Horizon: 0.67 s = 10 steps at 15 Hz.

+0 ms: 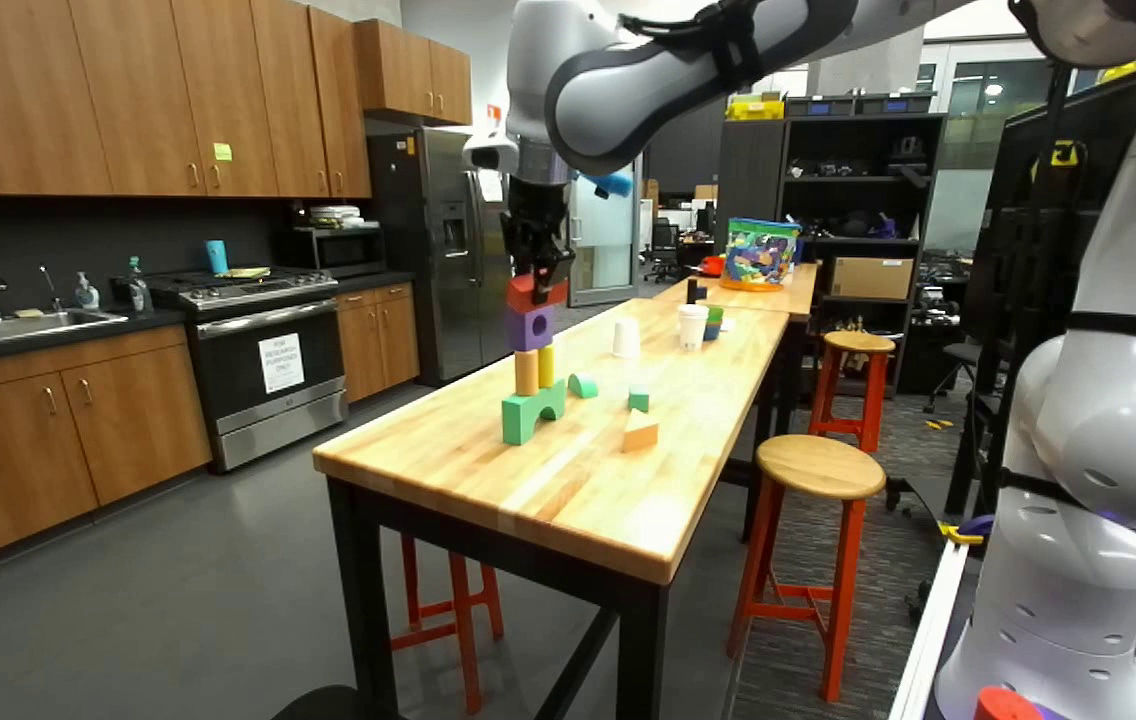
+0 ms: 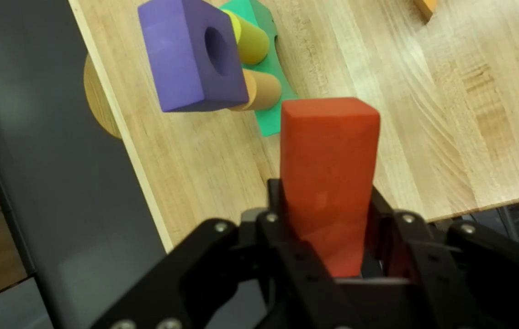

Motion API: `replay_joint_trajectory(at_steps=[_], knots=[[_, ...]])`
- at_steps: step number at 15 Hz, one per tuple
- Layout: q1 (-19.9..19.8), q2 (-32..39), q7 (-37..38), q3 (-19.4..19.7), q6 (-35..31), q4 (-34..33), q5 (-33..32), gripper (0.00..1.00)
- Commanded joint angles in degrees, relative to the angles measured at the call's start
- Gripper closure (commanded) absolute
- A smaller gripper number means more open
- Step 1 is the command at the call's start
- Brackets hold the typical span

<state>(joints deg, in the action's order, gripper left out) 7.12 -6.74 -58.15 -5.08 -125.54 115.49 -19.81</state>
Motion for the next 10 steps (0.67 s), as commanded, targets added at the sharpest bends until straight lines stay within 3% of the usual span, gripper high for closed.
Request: replay_joint_trajectory(at_steps=[1, 4, 10], knots=[[0.38, 0.68, -7.54, 0.37, 3.39, -3.42, 5.01, 0.84], [0.44, 0.22, -11.76, 0.37, 7.99, -5.57, 9.99, 0.84], [0.05, 0.36, -11.23, -0.07, 18.06, -10.73, 9.65, 0.84]])
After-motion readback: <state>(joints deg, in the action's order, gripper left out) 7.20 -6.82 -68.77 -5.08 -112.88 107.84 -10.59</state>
